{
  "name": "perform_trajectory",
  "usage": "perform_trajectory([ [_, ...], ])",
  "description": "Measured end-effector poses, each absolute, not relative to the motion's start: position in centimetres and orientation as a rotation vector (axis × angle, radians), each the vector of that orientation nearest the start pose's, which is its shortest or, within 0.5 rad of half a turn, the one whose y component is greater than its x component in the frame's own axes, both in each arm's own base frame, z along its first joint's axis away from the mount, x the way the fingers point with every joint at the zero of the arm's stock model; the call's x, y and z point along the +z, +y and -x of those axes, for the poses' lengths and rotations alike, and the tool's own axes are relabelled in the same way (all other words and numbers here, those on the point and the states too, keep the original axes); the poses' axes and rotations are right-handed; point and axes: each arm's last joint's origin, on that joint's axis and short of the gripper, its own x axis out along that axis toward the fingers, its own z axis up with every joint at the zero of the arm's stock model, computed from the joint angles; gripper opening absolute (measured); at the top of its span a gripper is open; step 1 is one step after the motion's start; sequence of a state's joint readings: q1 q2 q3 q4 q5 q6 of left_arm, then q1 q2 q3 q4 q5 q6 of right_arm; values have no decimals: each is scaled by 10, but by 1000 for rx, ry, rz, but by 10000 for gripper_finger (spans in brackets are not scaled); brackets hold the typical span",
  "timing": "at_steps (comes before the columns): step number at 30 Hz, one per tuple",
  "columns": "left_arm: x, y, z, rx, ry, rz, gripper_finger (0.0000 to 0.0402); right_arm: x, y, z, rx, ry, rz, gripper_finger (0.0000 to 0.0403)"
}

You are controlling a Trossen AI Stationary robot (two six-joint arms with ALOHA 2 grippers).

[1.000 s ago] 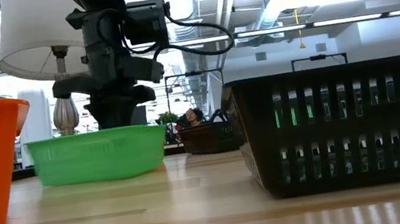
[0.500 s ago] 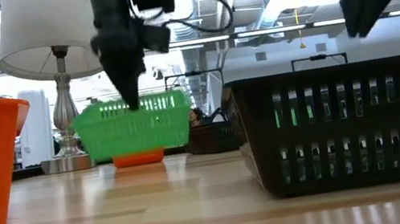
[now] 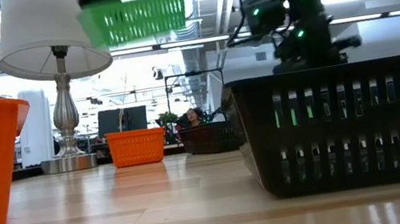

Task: Stack baskets by color
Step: Stack the top left green bin on top of the top right green bin

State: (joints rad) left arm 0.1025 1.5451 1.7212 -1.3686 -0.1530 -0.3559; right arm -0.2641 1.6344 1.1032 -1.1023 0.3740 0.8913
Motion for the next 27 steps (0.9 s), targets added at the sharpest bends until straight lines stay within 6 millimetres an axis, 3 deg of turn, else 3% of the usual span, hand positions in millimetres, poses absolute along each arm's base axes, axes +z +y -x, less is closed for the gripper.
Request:
perform_trajectory([
  [4, 408, 26, -245, 515, 994, 366, 0, 185, -93, -277, -1039, 1282, -632, 102],
  [8, 429, 21, -215, 607, 849, 430, 0, 178, -90, -297, -874, 1192, -723, 102],
  [12, 444, 19, -189, 694, 714, 487, 0, 184, -81, -321, -678, 1020, -747, 102],
  [16, 450, 19, -176, 740, 637, 536, 0, 195, -77, -338, -578, 848, -750, 102],
  [21, 449, 17, -178, 662, 678, 559, 0, 220, -76, -325, -585, 799, -785, 102],
  [27, 435, 15, -211, 702, 676, 582, 0, 280, -62, -281, -595, 688, -831, 102],
])
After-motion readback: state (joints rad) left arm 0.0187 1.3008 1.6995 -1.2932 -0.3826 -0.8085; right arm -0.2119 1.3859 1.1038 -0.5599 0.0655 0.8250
